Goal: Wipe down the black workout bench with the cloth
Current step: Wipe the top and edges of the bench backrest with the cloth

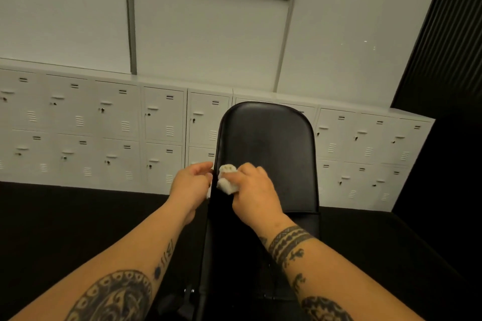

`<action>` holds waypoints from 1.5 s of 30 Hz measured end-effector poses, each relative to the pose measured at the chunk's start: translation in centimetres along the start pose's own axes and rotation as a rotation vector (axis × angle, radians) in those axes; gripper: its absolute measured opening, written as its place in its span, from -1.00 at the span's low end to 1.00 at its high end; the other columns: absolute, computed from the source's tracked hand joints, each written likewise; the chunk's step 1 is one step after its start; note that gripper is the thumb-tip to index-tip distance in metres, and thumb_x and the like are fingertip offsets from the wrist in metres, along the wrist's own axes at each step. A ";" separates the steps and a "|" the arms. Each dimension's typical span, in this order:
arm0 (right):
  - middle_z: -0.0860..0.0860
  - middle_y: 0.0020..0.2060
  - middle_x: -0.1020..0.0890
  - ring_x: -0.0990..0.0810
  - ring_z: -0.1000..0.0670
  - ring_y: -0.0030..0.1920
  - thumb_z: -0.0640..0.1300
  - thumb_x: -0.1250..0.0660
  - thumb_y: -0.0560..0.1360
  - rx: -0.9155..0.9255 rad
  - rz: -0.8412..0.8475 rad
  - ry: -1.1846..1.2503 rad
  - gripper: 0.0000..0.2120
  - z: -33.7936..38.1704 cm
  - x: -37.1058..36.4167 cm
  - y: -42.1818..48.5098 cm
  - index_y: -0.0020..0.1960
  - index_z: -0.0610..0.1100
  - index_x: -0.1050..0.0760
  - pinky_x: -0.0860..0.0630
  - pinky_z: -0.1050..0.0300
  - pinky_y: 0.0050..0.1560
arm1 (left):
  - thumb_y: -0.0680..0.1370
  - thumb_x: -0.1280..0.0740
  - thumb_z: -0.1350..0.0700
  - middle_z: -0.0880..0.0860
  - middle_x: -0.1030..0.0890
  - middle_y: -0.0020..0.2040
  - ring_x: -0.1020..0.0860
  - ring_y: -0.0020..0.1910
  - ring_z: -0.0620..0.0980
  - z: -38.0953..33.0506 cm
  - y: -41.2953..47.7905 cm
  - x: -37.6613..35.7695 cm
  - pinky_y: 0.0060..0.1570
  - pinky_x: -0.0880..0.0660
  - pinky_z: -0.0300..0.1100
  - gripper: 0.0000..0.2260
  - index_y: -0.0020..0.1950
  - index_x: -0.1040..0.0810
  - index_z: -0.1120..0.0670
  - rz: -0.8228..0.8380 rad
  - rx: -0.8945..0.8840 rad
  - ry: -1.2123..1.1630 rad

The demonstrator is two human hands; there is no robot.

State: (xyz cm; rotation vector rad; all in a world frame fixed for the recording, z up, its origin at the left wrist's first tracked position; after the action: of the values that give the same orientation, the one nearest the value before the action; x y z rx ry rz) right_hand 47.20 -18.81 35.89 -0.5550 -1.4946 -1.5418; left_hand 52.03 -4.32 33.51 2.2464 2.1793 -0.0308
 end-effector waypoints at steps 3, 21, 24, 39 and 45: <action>0.00 0.08 -0.50 -0.46 -0.10 0.09 -0.06 -0.32 0.50 -0.045 0.289 -0.053 -0.62 1.8 1.1 -0.5 0.32 0.11 -0.53 -0.49 -0.05 0.13 | 0.66 -0.27 0.19 -0.06 -0.61 0.18 -0.56 0.14 -0.03 -0.1 -1.6 0.7 0.12 -0.55 -0.02 -0.72 0.30 -0.58 -0.08 -0.076 -0.020 0.017; 0.05 0.31 -0.51 -0.41 -0.08 0.35 -0.15 -0.28 0.47 -0.722 -0.150 0.384 -0.56 -4.0 7.2 -1.1 0.34 0.06 -0.51 -0.30 -0.07 0.40 | 0.67 -0.24 -0.04 0.07 -0.56 0.26 -0.54 0.12 0.08 -3.5 -2.2 1.6 -0.07 -0.50 -0.07 -0.67 0.42 -0.44 -0.05 -0.285 -0.153 0.095; -0.04 0.45 -0.30 -0.27 -0.16 0.42 -0.04 -0.33 0.50 -0.872 -0.221 0.231 -0.44 -8.2 8.2 -1.9 0.48 0.01 -0.30 -0.22 -0.19 0.40 | 0.68 -0.20 -0.02 0.08 -0.51 0.37 -0.52 0.23 0.12 -2.2 -1.7 -2.3 0.09 -0.43 -0.05 -0.60 0.53 -0.32 -0.10 -0.196 -0.239 0.319; -0.12 0.25 -0.54 -0.50 -0.20 0.28 0.12 -0.37 0.53 -0.858 -0.045 0.192 -0.29 -12.8 5.2 -1.7 0.53 -0.14 -0.19 -0.51 -0.09 0.22 | 0.71 -0.10 -0.10 0.14 -0.52 0.32 -0.53 0.26 0.23 -6.1 4.9 -5.6 0.11 -0.47 0.11 -0.59 0.54 -0.30 -0.03 -0.326 -0.308 0.526; -0.12 0.28 -0.50 -0.48 -0.18 0.31 0.12 -0.33 0.56 -0.863 -0.013 0.166 -0.24 -12.2 5.5 -1.7 0.58 -0.15 -0.08 -0.49 -0.09 0.24 | 0.71 -0.10 -0.11 0.15 -0.54 0.15 -0.52 0.09 0.15 -2.2 0.0 -3.8 -0.05 -0.38 -0.02 -0.59 0.47 -0.34 0.08 -0.266 -0.258 0.659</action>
State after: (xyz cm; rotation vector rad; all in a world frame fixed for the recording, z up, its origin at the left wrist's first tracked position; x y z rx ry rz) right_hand 46.21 -32.21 37.40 -0.8663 -0.6500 -2.1610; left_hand 51.93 -8.07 35.83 1.9868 2.5499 1.0587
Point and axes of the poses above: each hand's wrist, its own y-axis towards the middle knuckle, its own x-axis out of the back of the hand, z = x × y, the point moved 4 cm from there along y, towards the middle knuckle
